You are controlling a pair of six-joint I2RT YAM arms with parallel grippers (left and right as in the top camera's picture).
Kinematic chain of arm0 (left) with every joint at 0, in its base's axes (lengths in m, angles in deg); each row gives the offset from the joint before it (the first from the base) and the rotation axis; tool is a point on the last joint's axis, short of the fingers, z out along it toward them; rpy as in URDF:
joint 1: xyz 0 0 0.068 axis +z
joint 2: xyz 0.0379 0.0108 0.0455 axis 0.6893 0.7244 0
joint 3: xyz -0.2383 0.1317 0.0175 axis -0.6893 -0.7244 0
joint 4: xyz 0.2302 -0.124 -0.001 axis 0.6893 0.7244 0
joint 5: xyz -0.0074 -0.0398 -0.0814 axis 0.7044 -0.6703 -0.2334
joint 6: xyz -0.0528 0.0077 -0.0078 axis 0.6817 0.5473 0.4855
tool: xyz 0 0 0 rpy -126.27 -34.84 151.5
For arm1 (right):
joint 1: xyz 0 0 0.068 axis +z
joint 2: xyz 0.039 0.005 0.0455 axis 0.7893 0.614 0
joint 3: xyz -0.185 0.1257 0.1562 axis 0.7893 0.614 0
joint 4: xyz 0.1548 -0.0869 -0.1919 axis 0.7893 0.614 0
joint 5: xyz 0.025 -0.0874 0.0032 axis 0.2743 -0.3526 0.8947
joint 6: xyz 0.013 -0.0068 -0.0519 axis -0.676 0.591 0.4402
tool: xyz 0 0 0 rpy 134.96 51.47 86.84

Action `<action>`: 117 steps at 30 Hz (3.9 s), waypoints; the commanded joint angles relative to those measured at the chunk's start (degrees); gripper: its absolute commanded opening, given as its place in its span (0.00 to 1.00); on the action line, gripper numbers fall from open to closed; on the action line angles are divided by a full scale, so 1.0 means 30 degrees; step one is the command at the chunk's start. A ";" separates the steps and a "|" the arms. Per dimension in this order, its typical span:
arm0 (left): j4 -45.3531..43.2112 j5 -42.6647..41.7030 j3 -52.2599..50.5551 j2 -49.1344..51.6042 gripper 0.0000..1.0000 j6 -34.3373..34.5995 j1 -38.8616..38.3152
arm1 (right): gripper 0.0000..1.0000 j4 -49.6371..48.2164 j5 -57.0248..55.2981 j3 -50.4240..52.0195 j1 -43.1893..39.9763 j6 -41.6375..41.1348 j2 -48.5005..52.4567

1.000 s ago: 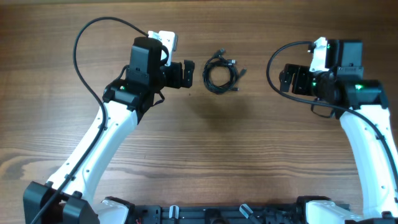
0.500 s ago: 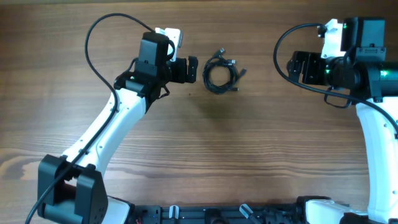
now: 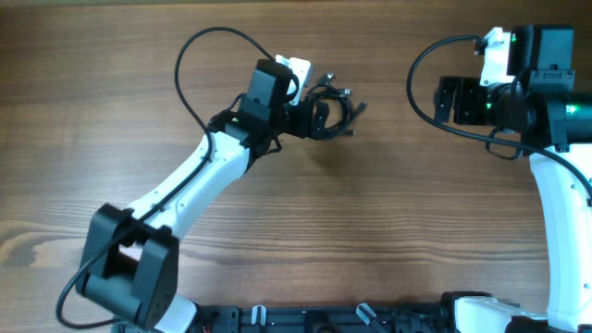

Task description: Untangle cables

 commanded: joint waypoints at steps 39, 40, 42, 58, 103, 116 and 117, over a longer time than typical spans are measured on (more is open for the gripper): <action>-0.2244 -0.0328 0.1501 0.6397 0.74 -0.2514 0.0656 | 1.00 -0.4109 0.1239 -0.0233 -0.0080 0.2820 0.2769; -0.2426 -0.0437 0.1501 0.6492 0.75 -0.2514 0.0656 | 1.00 -0.4146 0.1231 -0.0233 -0.0080 0.2827 0.2769; -0.2659 -0.0466 0.1501 0.6768 0.73 -0.2441 0.0656 | 1.00 -0.4146 0.1231 -0.0233 -0.0080 0.2834 0.2769; -0.3468 -0.0466 0.1581 0.7774 0.28 -0.2441 -0.0678 | 1.00 -0.4554 0.1239 -0.0233 -0.0080 0.2841 0.2769; 0.0248 -0.3810 0.2142 -0.5151 0.04 0.0226 0.2871 | 0.75 -0.8269 1.5263 0.0182 0.3337 0.1785 0.6907; 0.0233 -0.4357 0.2142 -0.5151 0.04 0.0219 0.2871 | 0.51 -1.0112 1.1825 0.0204 0.5355 -0.0765 0.7002; 0.0233 -0.4364 0.2142 -0.5151 0.04 0.0219 0.2871 | 0.41 -1.0120 1.1402 0.0277 0.5391 -0.0940 0.7002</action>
